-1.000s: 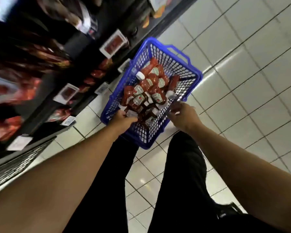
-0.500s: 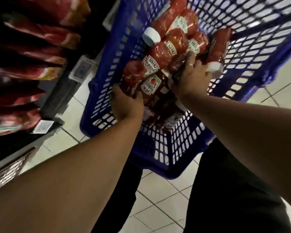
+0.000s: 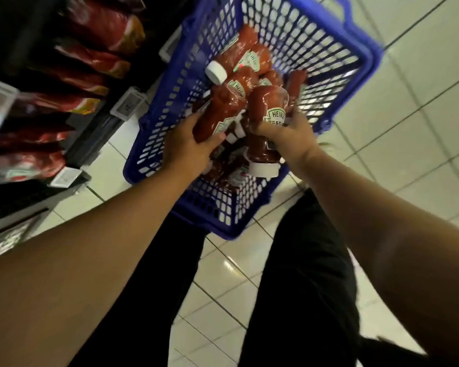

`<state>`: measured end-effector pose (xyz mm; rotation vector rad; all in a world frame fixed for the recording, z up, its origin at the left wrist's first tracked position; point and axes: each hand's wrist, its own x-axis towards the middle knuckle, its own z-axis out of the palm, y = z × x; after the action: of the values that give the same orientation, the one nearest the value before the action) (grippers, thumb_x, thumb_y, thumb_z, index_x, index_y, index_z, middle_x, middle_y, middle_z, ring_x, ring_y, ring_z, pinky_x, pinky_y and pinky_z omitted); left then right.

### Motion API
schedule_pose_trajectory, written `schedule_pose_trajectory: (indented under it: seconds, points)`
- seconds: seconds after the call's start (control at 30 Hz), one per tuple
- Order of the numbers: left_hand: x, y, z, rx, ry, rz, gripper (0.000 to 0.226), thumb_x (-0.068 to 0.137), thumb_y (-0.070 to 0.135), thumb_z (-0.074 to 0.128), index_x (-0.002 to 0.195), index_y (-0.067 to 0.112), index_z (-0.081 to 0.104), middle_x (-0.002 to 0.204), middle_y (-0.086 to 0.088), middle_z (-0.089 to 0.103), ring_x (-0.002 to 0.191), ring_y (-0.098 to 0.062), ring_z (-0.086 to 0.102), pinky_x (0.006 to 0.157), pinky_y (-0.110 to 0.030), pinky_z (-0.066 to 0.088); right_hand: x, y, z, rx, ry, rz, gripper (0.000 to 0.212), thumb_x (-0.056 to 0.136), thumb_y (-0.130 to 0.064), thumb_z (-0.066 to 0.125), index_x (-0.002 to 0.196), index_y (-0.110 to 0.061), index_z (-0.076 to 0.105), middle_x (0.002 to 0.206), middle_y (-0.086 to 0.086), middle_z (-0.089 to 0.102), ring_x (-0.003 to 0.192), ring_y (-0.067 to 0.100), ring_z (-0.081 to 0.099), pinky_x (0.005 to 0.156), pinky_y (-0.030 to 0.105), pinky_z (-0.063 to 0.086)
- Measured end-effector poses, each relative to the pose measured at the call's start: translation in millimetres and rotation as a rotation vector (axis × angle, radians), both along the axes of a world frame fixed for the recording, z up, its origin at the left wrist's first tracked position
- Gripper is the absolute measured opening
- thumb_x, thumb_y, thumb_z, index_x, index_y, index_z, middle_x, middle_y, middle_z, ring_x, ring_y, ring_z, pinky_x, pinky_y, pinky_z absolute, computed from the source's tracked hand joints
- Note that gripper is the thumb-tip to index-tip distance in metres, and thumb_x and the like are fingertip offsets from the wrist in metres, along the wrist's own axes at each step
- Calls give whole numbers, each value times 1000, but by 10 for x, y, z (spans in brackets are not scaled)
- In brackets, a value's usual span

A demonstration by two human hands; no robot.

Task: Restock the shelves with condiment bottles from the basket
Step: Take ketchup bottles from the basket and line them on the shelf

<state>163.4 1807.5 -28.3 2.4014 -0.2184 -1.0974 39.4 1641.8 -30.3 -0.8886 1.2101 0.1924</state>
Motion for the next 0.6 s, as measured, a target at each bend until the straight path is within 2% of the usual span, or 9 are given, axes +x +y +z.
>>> schedule_pose_trajectory:
  seconds: [0.03,0.1,0.13,0.2,0.27,0.33,0.43,0.53,0.6]
  points:
    - [-21,-85,273,-43,35,18,48,85,46,76,130,33,62,112,12,69,97,-7,65,77,-16,49,-56,-91,275,111,-76,-77,76,64,-15,80,131,3,48,115,21,68,93,34,72,83,49,61]
    - [-41,-280,896,-130,94,58,44,86,44,75,127,34,63,113,13,72,101,-6,68,87,-27,55,-140,-311,900,323,-213,-138,59,73,-15,67,127,4,51,110,23,63,88,33,67,82,45,58]
    - [-48,-390,1231,-173,116,79,42,86,43,74,126,33,64,114,12,72,103,-5,68,92,-33,56,-178,-432,1221,408,-274,-128,56,77,-18,62,128,1,51,110,23,60,90,33,65,84,46,55]
    - [-70,-625,1921,-260,136,124,44,87,43,72,127,29,64,114,11,73,104,-4,69,93,-34,56,-225,-698,1848,493,-377,-92,59,79,-21,61,133,-2,50,112,20,61,96,32,63,90,49,52]
    - [-93,-862,2602,-371,148,202,40,89,37,72,126,23,65,112,10,74,104,-5,70,92,-33,57,-220,-969,2439,495,-429,-71,67,72,-25,69,133,-2,53,111,18,65,97,32,64,92,48,52]
    - [-108,-1069,3227,-491,169,277,29,92,29,71,120,24,67,113,3,75,107,-15,71,95,-45,57,-152,-1208,3023,490,-479,-23,63,69,-30,76,125,-3,62,108,18,67,93,31,67,91,47,53]
    - [-125,-1358,4076,-632,141,352,25,92,29,68,117,23,68,118,-6,74,109,-26,71,97,-56,53,-12,-1498,3880,407,-531,98,54,62,-33,90,108,-10,72,91,12,72,75,24,69,72,39,60]
    - [-85,-1576,4777,-763,101,430,27,91,27,67,117,18,67,116,-8,75,108,-29,71,98,-57,52,161,-1771,4671,238,-549,185,52,72,-15,78,118,-5,56,83,10,69,71,24,70,64,39,60]
    - [-31,-1672,5225,-849,76,472,29,90,24,67,118,15,66,114,-8,75,106,-30,71,99,-57,52,303,-1914,5211,171,-621,244,41,74,-9,68,113,-3,56,81,10,68,72,24,70,66,41,61]
